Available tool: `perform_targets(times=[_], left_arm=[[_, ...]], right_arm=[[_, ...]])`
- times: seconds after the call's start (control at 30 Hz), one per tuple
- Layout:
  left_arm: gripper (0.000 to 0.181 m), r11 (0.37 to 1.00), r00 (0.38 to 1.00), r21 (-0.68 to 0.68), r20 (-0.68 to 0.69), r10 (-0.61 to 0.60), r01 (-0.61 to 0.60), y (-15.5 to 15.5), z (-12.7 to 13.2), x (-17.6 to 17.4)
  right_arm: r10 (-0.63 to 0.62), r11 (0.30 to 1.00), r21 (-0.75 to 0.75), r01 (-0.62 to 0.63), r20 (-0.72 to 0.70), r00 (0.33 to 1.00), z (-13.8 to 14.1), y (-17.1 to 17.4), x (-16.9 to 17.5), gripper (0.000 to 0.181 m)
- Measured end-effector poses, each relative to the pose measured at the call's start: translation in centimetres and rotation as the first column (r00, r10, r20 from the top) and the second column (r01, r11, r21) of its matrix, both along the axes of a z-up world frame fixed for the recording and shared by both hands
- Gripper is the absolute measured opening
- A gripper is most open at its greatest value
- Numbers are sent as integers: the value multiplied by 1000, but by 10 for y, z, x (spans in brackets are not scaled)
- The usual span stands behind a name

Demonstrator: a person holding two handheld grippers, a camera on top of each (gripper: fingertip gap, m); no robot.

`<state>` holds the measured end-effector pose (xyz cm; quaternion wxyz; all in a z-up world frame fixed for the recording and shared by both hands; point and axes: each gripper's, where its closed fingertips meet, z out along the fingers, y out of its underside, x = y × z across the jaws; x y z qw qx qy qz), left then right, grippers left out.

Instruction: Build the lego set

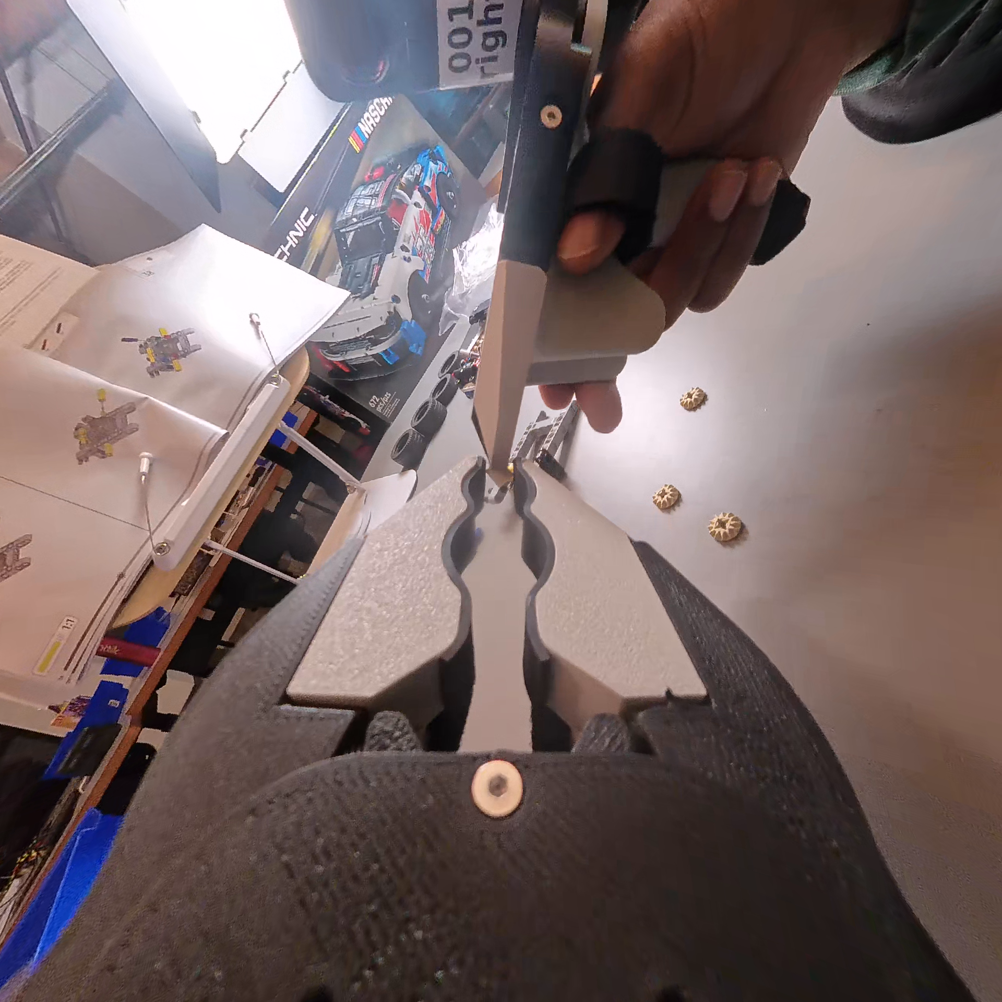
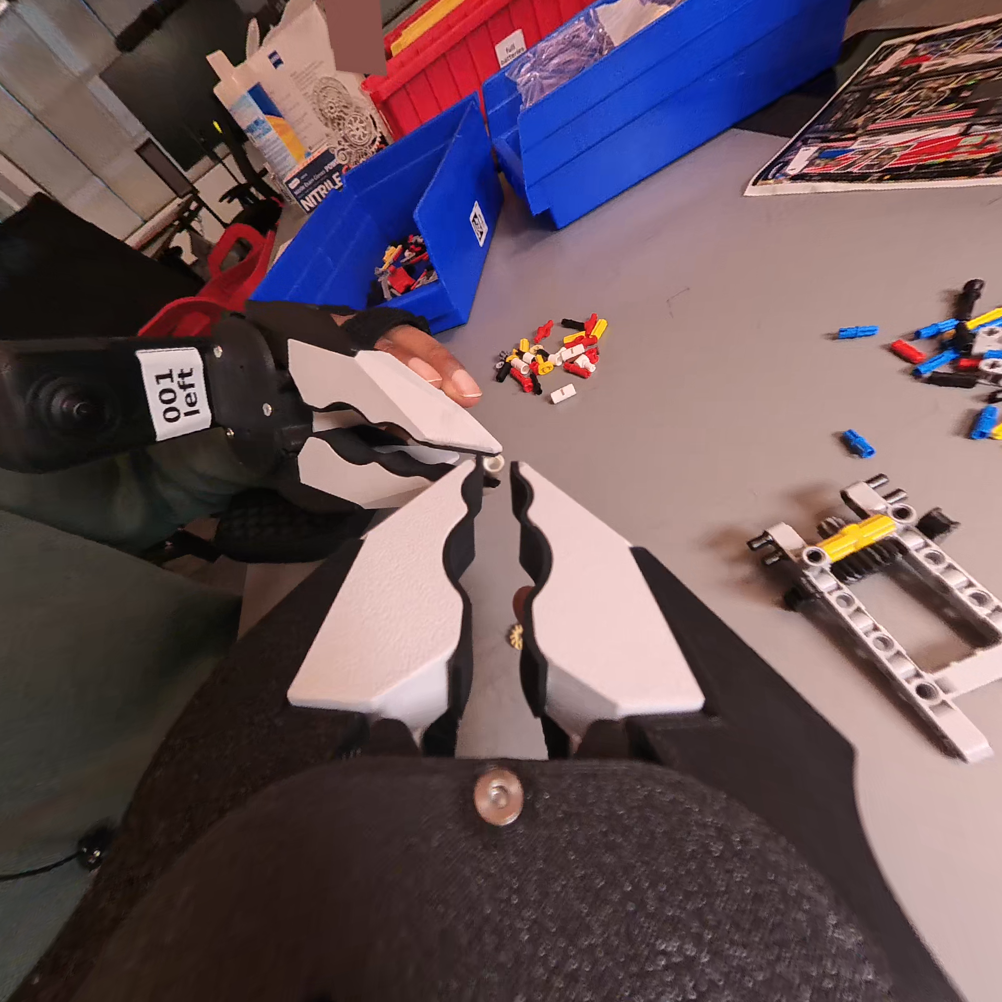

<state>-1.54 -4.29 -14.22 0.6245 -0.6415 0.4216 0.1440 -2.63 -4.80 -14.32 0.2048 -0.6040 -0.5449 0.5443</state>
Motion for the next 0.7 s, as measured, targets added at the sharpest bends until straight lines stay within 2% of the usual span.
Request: perform_targets(times=[0.1,0.23,0.33,0.43,0.5,0.57,0.7], left_arm=[[11,999,999,-36,53,-11,13,0,-2,-2],[17,978,957,-177,285,-57,111,-5,-2,-3],[15,922,901,-324,430,-55,211,-10,-12,-4],[12,847,853,-431,519,-48,310,-18,-23,-1],[11,817,845,-461,532,-58,346,-23,-27,3],[10,781,868,-508,489,-85,363,-29,-37,8],[9,683,908,-628,398,-128,372,-45,-62,17]], right_arm=[[17,1000,17,-17,1,1000,-2,-1,-1,5],[45,995,89,-44,-8,999,-4,4,-1,5],[111,972,206,-112,18,994,-12,1,3,5],[200,883,421,-205,56,978,-23,-8,10,6],[261,812,516,-273,98,960,-32,-17,15,6],[306,763,553,-336,148,940,-43,-26,20,6],[358,723,542,-427,234,904,-62,-42,22,5]])
